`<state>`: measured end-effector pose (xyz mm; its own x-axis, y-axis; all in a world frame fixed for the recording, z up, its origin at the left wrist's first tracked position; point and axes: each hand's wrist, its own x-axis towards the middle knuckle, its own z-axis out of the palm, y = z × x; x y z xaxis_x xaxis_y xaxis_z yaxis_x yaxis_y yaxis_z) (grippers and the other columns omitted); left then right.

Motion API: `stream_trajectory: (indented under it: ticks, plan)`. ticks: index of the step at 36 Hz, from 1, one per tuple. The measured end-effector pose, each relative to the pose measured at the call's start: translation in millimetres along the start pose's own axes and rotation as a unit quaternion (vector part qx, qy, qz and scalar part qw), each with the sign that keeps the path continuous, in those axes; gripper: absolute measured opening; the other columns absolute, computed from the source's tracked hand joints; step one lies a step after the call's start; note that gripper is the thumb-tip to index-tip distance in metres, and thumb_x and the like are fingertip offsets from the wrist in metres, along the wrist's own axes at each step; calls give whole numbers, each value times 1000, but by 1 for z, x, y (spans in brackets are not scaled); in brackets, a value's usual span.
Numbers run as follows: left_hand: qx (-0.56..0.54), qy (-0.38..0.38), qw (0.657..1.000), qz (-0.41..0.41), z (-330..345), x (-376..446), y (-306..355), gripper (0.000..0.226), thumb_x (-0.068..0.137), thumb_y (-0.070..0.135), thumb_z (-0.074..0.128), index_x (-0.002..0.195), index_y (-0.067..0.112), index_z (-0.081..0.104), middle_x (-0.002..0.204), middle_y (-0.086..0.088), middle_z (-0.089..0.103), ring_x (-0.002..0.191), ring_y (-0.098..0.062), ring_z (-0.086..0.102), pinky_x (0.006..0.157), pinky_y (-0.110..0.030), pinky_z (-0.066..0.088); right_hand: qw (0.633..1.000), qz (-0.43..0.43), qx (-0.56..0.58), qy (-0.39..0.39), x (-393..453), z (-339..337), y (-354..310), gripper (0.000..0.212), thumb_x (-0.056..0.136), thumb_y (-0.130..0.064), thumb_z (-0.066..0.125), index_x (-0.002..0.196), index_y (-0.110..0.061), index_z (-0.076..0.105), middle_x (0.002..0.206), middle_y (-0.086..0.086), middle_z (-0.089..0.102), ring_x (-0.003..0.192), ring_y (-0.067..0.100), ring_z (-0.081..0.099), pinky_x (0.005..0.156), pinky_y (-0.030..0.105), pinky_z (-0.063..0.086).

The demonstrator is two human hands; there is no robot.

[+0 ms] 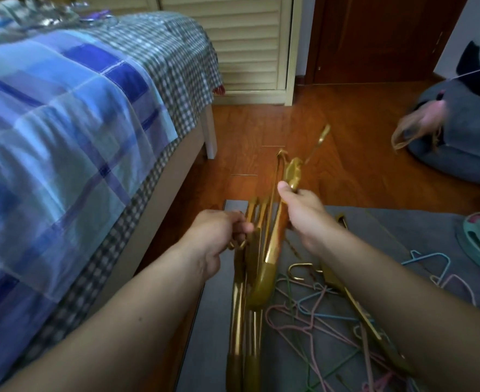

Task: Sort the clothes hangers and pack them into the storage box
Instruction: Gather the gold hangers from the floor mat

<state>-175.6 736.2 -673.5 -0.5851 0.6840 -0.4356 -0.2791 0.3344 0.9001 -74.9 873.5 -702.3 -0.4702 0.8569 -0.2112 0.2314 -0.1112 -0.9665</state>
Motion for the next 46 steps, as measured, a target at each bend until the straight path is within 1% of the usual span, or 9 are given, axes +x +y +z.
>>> stream_trajectory:
  ticks: [5, 10, 14, 21, 29, 34, 38, 42, 46]
  plan:
    - [-108, 13, 994, 10, -12, 6, 10, 19, 103, 21, 59, 108, 6, 69, 80, -8, 76, 76, -18, 71, 91, -35, 55, 982, -95, -154, 54, -10, -9, 20, 30, 101, -51, 45, 97, -23, 55, 90, -1, 61, 91, 25, 63, 74, 36, 50]
    - [-125, 28, 990, 62, -10, 3, 17, 21, 102, 24, 60, 101, 5, 69, 81, -11, 77, 85, -19, 75, 80, -30, 59, 978, -89, -187, -3, -38, 6, 42, 35, 104, -46, 39, 135, -31, 45, 91, -11, 57, 81, 11, 60, 72, 39, 54]
    - [-88, 40, 991, 94, -8, 2, 14, 26, 99, 20, 62, 107, -1, 74, 94, -14, 78, 93, -22, 76, 101, -41, 54, 969, -94, -221, -62, -60, 27, 52, 45, 105, -46, 36, 148, -42, 27, 92, -12, 56, 76, 0, 54, 58, 25, 38]
    - [-52, 43, 995, 77, -8, -1, 14, 29, 93, 22, 63, 107, 0, 76, 111, -20, 74, 95, -27, 74, 90, -39, 59, 943, -153, -289, -68, -76, 49, 57, 37, 105, -49, 29, 141, -47, 25, 94, -3, 66, 85, 22, 65, 77, 44, 54]
    - [-182, -24, 982, 45, -1, 3, 3, 47, 100, 49, 54, 107, 4, 68, 105, -17, 71, 103, -24, 72, 109, -46, 46, 925, -139, -345, -75, -64, 48, 71, 35, 104, -49, 29, 138, -41, 29, 104, 9, 68, 94, 35, 65, 83, 48, 53]
    - [-125, -10, 992, 21, -2, 6, -9, 24, 102, 33, 58, 102, 11, 65, 99, -12, 76, 111, -28, 71, 104, -54, 50, 902, -164, -373, -143, -59, 25, 84, 42, 105, -52, 24, 139, -35, 44, 118, 8, 66, 109, 31, 61, 89, 42, 48]
    - [-70, 9, 997, 22, -3, 2, -8, 29, 104, 26, 55, 114, 1, 65, 90, -15, 76, 92, -27, 73, 106, -55, 49, 848, -104, -511, -93, -29, -29, 115, 34, 107, -31, 35, 125, -16, 60, 130, 10, 57, 123, 32, 51, 99, 42, 44]
    - [-22, 24, 999, 4, -4, 2, -7, 25, 102, 18, 59, 117, 0, 65, 82, -14, 76, 80, -22, 74, 104, -49, 50, 795, 35, -603, -56, -16, -85, 159, 44, 97, -37, 55, 134, -14, 48, 137, 14, 52, 127, 34, 48, 101, 39, 42]
    - [1, 12, 999, -34, -6, 2, -7, 22, 97, 13, 65, 114, -1, 66, 80, -13, 76, 74, -20, 73, 100, -46, 52, 754, 44, -653, -54, -20, -103, 189, 42, 97, -25, 50, 136, -15, 42, 142, 11, 45, 130, 31, 46, 104, 38, 40]
